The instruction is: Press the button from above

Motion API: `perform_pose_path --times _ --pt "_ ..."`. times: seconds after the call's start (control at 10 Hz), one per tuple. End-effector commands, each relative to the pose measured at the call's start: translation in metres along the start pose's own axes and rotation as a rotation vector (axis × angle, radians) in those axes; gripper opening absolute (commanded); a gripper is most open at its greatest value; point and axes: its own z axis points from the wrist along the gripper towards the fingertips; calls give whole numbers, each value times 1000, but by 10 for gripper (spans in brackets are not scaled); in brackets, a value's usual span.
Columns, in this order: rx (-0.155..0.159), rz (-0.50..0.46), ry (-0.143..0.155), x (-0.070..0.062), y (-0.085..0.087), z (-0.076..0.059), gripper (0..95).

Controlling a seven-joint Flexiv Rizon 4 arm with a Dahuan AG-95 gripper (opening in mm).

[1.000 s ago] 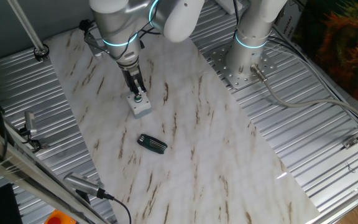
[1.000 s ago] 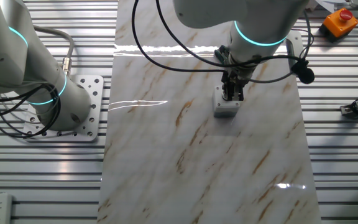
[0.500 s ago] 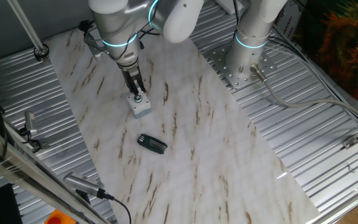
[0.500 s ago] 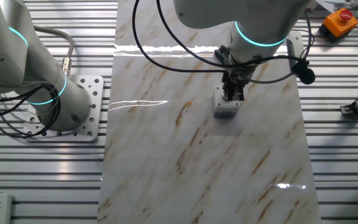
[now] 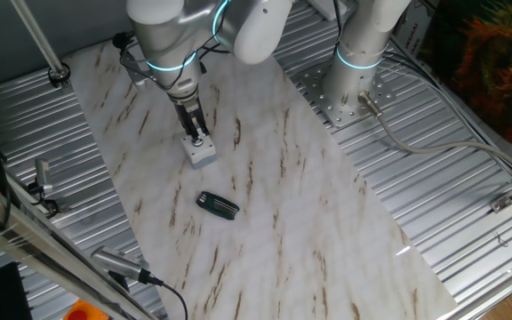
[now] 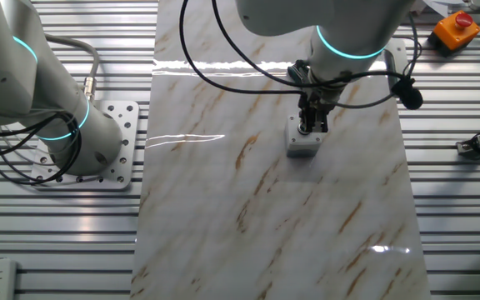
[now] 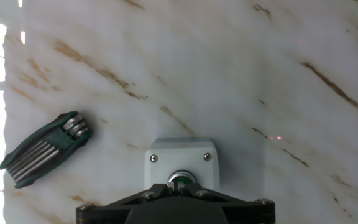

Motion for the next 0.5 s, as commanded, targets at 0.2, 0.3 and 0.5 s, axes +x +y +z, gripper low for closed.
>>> perform_pose_path --times 0.2,0.3,0.5 --pt "3 8 -4 0 0 0 0" --pt "4 11 -5 0 0 0 0" --pt "4 20 -8 0 0 0 0"
